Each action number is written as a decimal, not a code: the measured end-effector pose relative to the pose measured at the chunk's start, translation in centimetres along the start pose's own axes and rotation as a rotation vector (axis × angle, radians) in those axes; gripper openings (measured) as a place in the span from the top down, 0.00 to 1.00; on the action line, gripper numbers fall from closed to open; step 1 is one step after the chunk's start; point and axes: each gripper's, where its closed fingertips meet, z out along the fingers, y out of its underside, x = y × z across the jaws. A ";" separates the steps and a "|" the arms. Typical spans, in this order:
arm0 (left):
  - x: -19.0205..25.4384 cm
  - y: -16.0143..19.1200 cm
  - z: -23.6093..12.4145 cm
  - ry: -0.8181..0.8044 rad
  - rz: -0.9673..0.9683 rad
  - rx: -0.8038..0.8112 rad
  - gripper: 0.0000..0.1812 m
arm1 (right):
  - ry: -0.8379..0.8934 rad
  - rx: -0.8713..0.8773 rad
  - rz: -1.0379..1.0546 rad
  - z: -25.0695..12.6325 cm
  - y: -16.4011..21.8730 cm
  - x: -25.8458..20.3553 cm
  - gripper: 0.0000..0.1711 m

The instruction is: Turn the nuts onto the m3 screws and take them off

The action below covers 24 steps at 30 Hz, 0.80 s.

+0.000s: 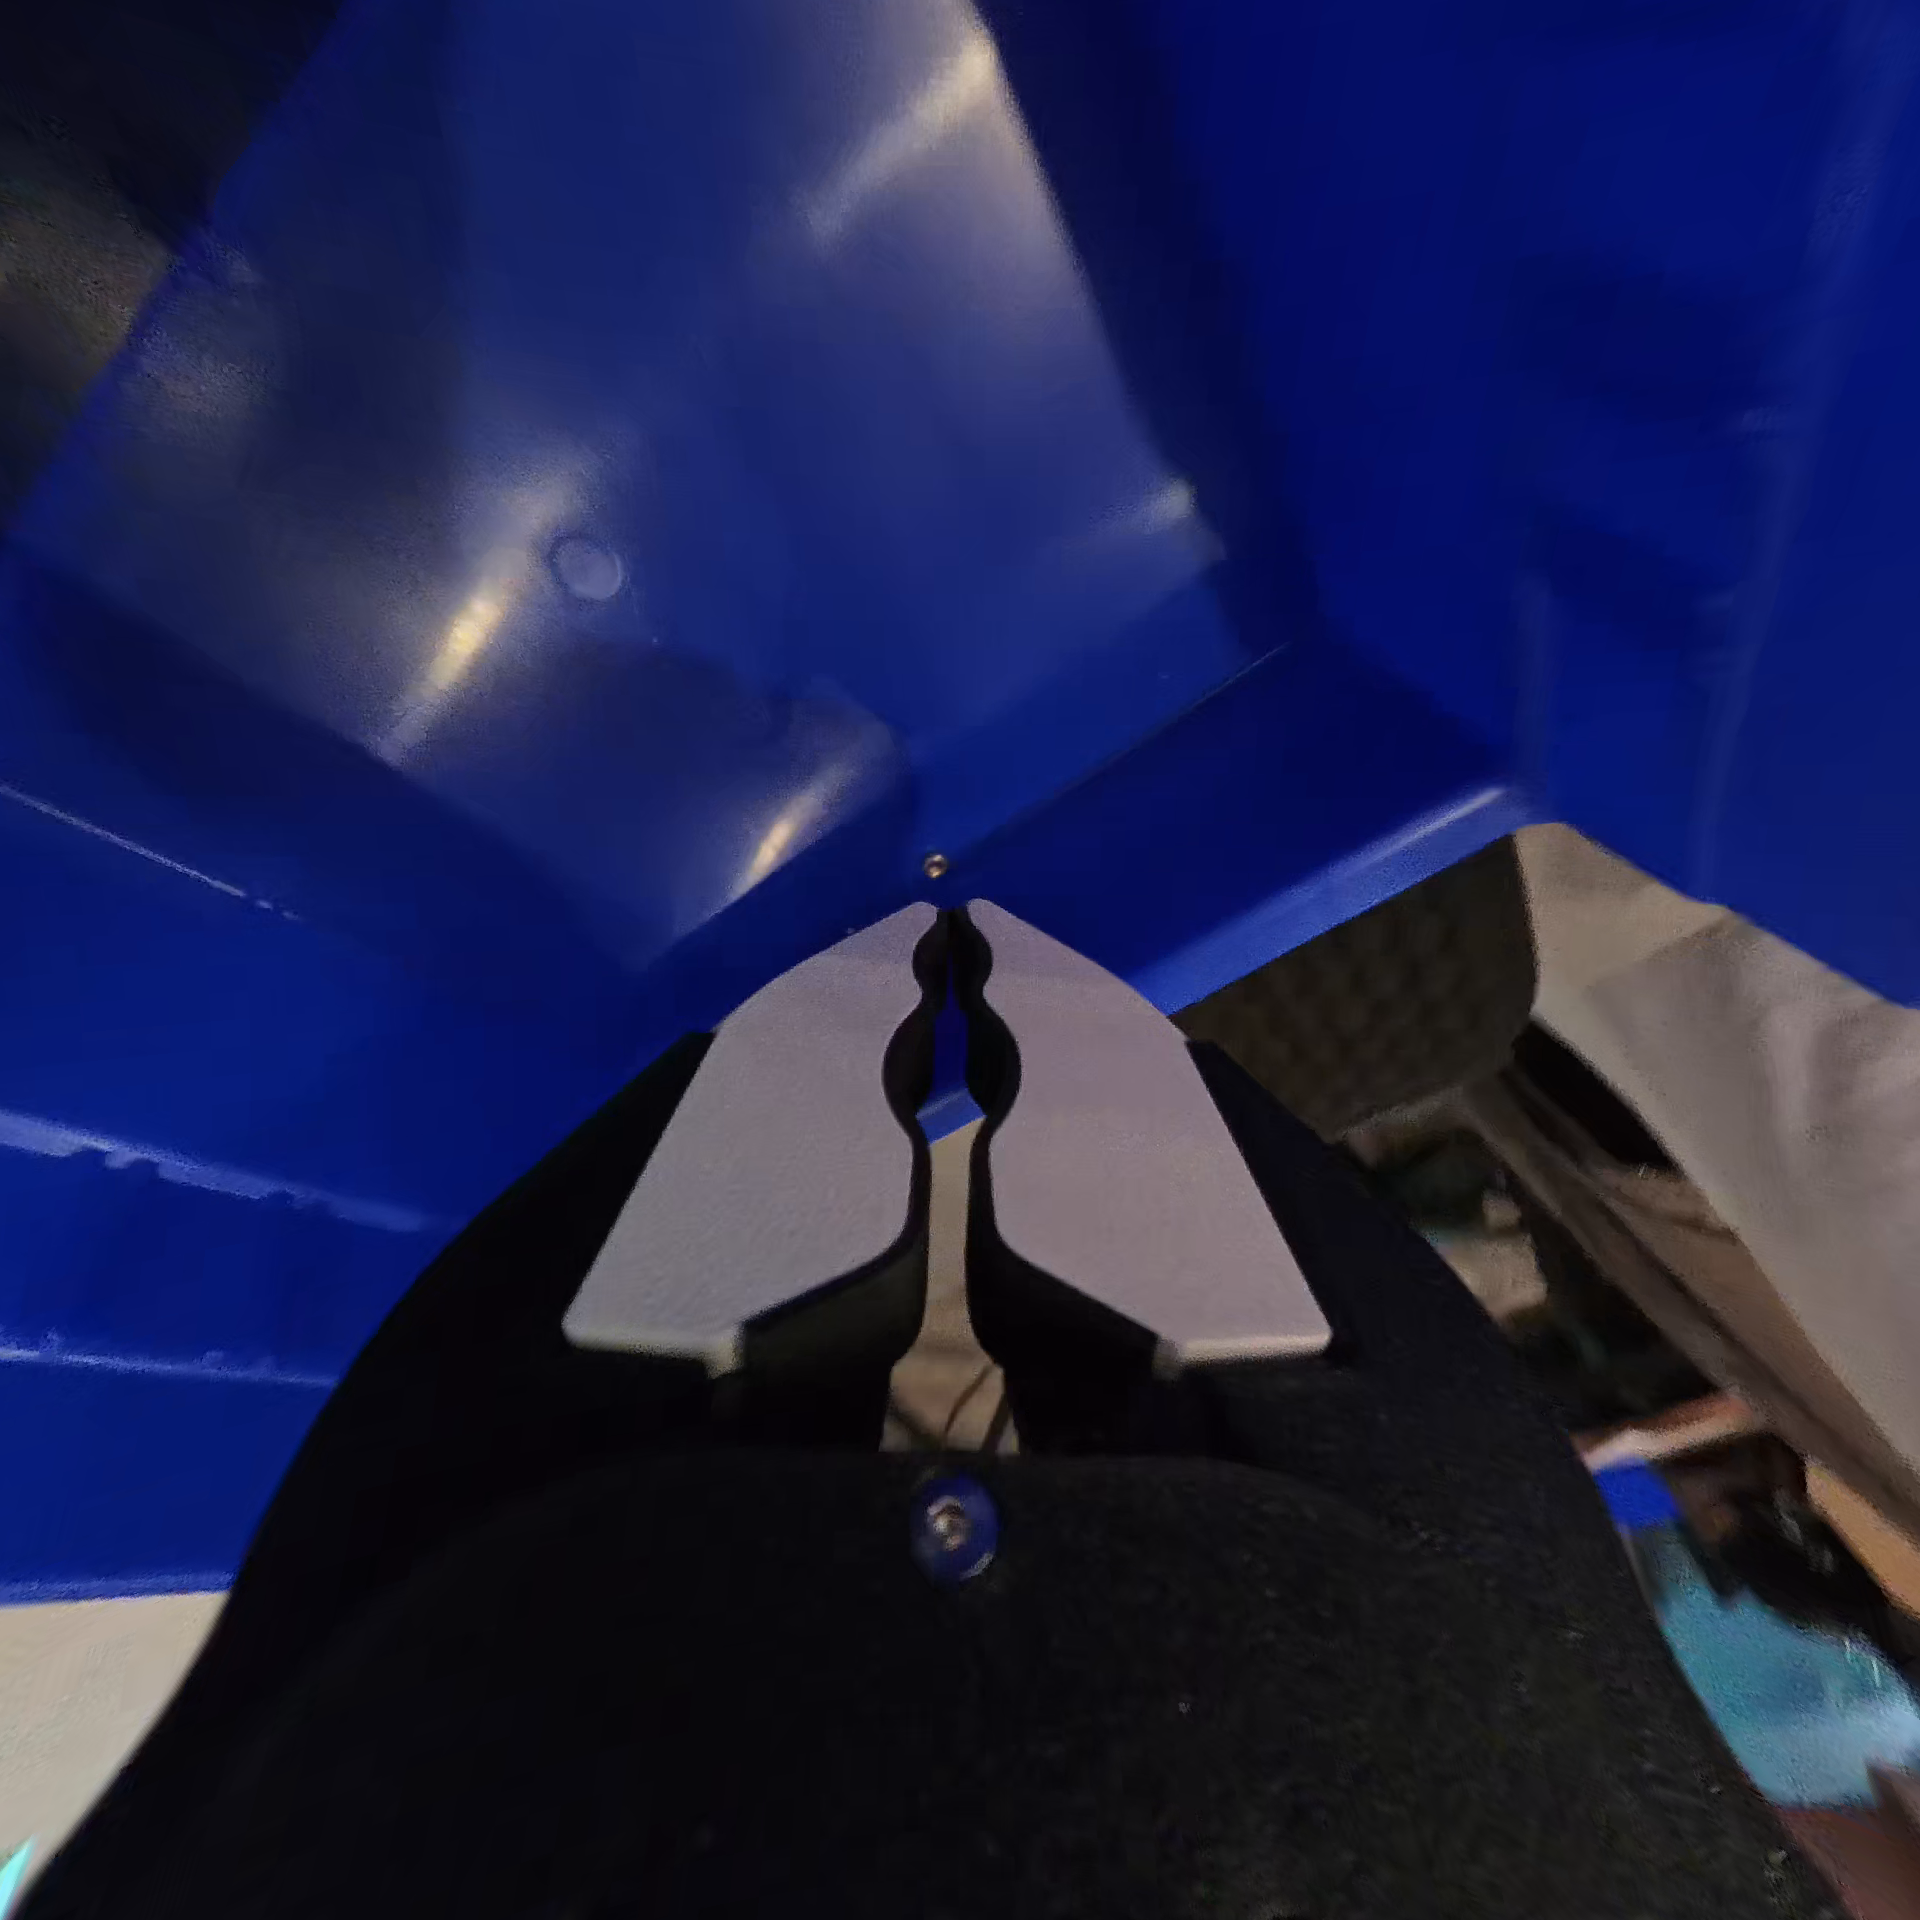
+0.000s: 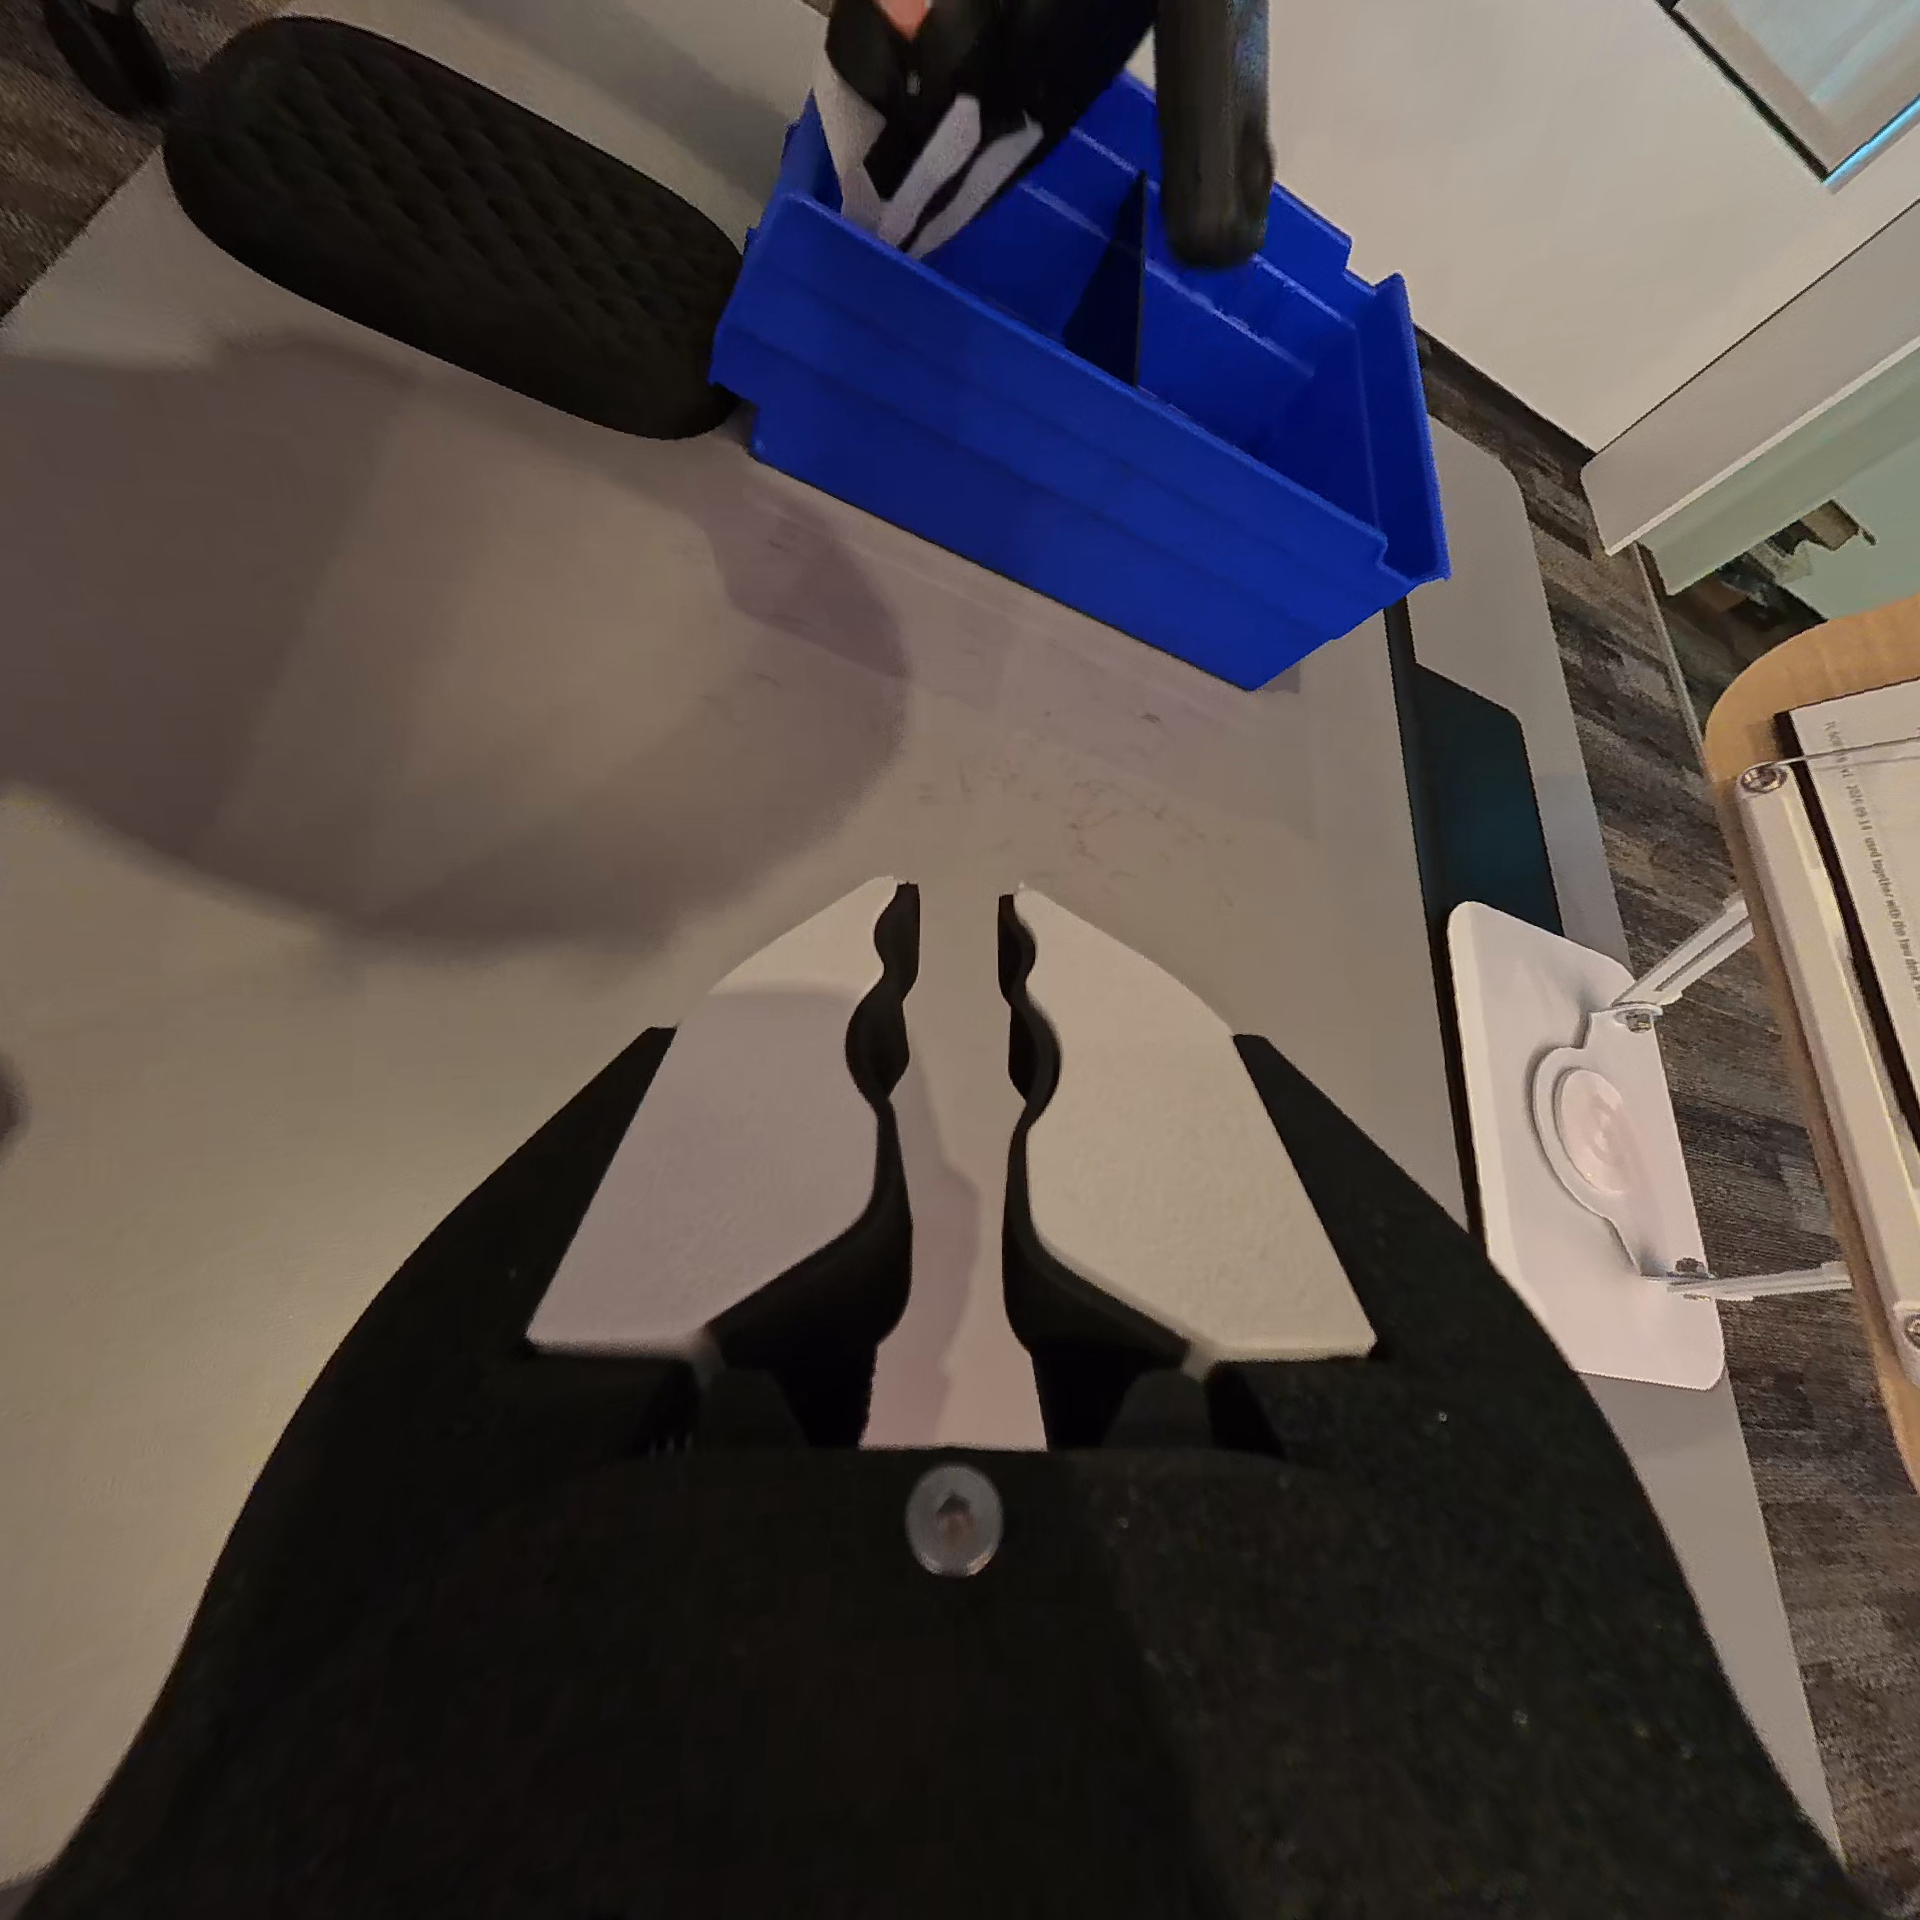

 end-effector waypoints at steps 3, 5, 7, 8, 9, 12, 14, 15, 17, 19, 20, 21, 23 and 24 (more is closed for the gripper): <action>0.3 -0.6 -0.9 0.009 -0.088 0.174 1.00 | -0.002 -0.008 0.007 0.3 0.4 0.1 0.92; 0.2 0.0 -0.6 0.025 -0.146 0.178 1.00 | -0.006 -0.016 0.012 0.6 0.6 0.0 0.92; 0.7 0.3 0.0 0.093 -0.208 0.151 0.96 | -0.004 -0.033 0.007 0.7 0.9 0.0 0.92; 1.0 0.5 0.3 0.130 -0.235 0.123 0.94 | -0.002 -0.037 0.005 0.7 1.0 0.0 0.92; 1.0 0.4 0.4 0.144 -0.255 0.107 0.95 | -0.001 -0.038 0.004 0.8 1.0 0.0 0.92; 0.6 0.5 0.7 0.130 -0.277 0.037 0.90 | -0.005 -0.037 0.009 0.8 1.0 0.0 0.92; 0.3 0.5 1.2 0.117 -0.303 -0.009 0.90 | -0.003 -0.045 0.009 0.8 1.2 0.0 0.92; 0.2 0.6 1.5 0.107 -0.309 -0.033 0.91 | -0.005 -0.045 0.009 0.9 1.3 0.0 0.92; -0.1 0.7 1.9 0.086 -0.317 -0.093 0.92 | -0.007 -0.044 0.013 0.9 1.3 0.0 0.92; 0.0 0.9 2.3 0.086 -0.327 -0.155 0.92 | -0.009 -0.047 0.012 0.9 1.4 -0.1 0.92; 0.1 0.6 2.4 0.092 -0.333 -0.153 0.91 | -0.008 -0.050 0.011 0.9 1.5 -0.1 0.92; 0.0 0.4 2.4 0.083 -0.339 -0.157 0.90 | -0.009 -0.053 0.012 0.9 1.5 -0.1 0.92; -0.7 0.4 2.4 0.031 -0.322 -0.180 0.88 | -0.010 -0.051 0.012 0.9 1.5 -0.1 0.92; -0.7 0.3 2.4 0.030 -0.320 -0.181 0.87 | -0.012 -0.049 0.014 0.8 1.5 -0.1 0.92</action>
